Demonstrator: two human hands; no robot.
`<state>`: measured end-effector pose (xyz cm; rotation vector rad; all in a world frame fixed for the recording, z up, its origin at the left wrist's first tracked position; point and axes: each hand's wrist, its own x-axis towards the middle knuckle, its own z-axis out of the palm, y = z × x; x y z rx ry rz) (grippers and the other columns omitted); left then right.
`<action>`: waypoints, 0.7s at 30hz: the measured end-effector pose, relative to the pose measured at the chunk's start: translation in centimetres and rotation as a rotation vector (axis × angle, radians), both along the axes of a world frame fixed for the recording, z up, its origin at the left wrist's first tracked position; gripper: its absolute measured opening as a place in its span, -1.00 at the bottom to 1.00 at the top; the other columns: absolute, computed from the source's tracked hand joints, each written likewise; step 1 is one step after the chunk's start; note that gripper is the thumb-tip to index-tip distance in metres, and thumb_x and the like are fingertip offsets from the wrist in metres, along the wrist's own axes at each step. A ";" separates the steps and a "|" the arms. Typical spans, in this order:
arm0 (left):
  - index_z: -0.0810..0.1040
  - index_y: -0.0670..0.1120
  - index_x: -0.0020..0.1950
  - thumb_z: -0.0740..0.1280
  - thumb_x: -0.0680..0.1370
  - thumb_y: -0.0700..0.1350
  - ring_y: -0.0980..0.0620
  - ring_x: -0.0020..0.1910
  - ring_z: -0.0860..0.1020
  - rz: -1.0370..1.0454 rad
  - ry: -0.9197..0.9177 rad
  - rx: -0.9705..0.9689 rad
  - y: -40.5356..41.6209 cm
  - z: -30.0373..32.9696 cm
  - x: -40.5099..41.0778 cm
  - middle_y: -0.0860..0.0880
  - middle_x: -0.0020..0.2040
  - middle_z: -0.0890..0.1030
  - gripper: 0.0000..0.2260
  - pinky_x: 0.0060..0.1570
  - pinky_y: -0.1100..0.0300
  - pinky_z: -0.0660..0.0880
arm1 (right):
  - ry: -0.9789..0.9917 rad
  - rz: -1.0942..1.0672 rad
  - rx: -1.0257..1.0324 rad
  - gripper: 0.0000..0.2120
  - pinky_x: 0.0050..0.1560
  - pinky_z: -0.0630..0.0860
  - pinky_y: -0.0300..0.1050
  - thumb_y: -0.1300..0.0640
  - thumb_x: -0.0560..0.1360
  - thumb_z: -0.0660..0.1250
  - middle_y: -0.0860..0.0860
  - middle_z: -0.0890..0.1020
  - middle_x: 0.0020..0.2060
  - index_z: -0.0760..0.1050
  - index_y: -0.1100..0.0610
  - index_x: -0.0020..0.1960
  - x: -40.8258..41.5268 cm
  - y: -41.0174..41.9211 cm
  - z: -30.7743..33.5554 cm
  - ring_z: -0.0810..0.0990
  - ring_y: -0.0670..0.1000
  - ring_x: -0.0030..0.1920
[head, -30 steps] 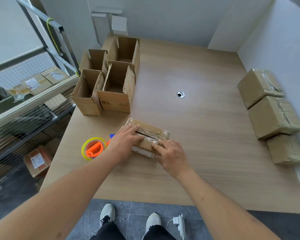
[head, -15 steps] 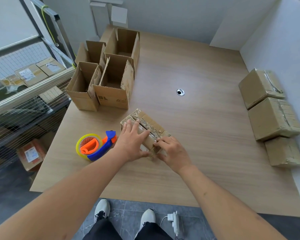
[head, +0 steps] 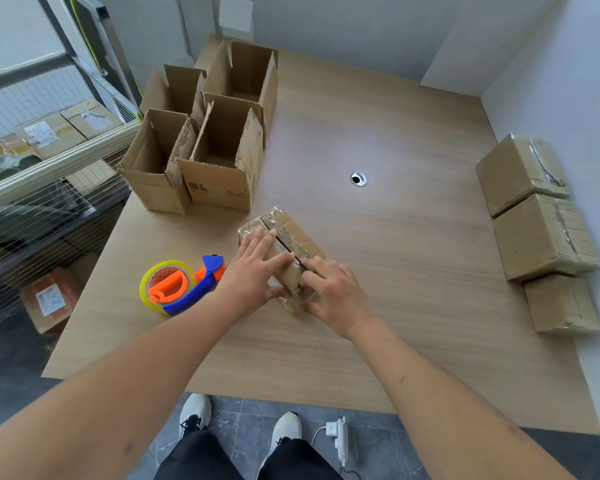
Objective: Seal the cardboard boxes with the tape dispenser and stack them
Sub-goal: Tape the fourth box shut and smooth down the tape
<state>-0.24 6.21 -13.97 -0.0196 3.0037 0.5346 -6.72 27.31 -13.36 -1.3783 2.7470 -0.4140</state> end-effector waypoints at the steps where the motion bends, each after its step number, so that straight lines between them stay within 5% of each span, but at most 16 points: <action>1: 0.31 0.17 0.57 0.50 0.48 0.16 -0.21 0.64 -0.17 -0.011 -0.008 0.001 -0.1 0.2 0.1 -0.14 0.67 -0.04 -0.30 0.58 -0.05 -0.25 | -0.003 -0.019 0.000 -0.60 0.16 0.45 0.02 0.01 0.26 0.61 0.00 0.58 0.33 0.56 -0.01 0.03 0.3 -0.4 0.0 0.55 0.14 0.32; 5: 0.11 0.14 0.65 0.49 0.49 -0.02 -0.19 0.64 -0.22 -0.049 -0.043 -0.019 -0.7 0.6 0.9 -0.03 0.68 -0.17 -0.16 0.61 -0.05 -0.14 | 0.072 -0.114 -0.012 -0.55 0.02 0.53 0.00 0.00 0.19 0.62 -0.05 0.66 0.14 0.57 -0.02 0.02 1.4 -2.1 0.0 0.63 0.10 0.15; 10: 0.15 0.09 0.65 0.49 0.40 -0.18 -0.12 0.65 -0.15 -0.053 -0.057 0.071 -2.7 0.5 2.1 0.05 0.68 -0.10 -0.11 0.57 -0.06 0.19 | 0.110 -0.173 -0.013 -0.52 -0.03 0.45 -0.03 -0.25 0.23 0.55 -0.10 0.62 -0.01 0.56 -0.02 0.02 3.4 -5.0 -0.3 0.55 0.05 0.02; 15: 0.02 -0.05 0.68 0.50 0.40 0.26 -0.12 0.64 -0.22 -0.191 -0.058 -0.099 -3.1 0.7 1.7 -0.14 0.67 -0.21 0.03 0.60 0.03 -0.25 | -0.082 -0.010 -0.158 -0.57 0.07 0.60 -0.03 -0.10 0.28 0.62 0.00 0.69 0.17 0.69 0.02 0.09 1.1 -2.9 -0.3 0.61 0.10 0.06; 17: 0.06 -0.12 0.66 0.45 0.39 0.39 -0.18 0.64 -0.19 -0.172 -0.038 -0.135 -1.9 0.8 1.4 -0.22 0.66 -0.14 0.06 0.61 -0.01 -0.22 | -0.124 0.092 -0.103 -0.54 0.15 0.59 0.04 0.01 0.33 0.61 0.03 0.64 0.28 0.68 0.03 0.21 -0.3 -1.5 -0.3 0.60 0.12 0.14; 21: 0.32 -0.20 0.55 0.56 0.33 0.28 -0.32 0.61 0.10 -0.112 0.081 -0.173 -0.6 0.2 1.6 -0.34 0.60 0.15 -0.04 0.58 -0.14 0.10 | -0.098 0.126 -0.096 -0.54 0.08 0.59 0.02 0.13 0.30 0.62 0.04 0.66 0.24 0.69 0.00 0.19 -1.0 -1.3 -0.4 0.62 0.16 0.05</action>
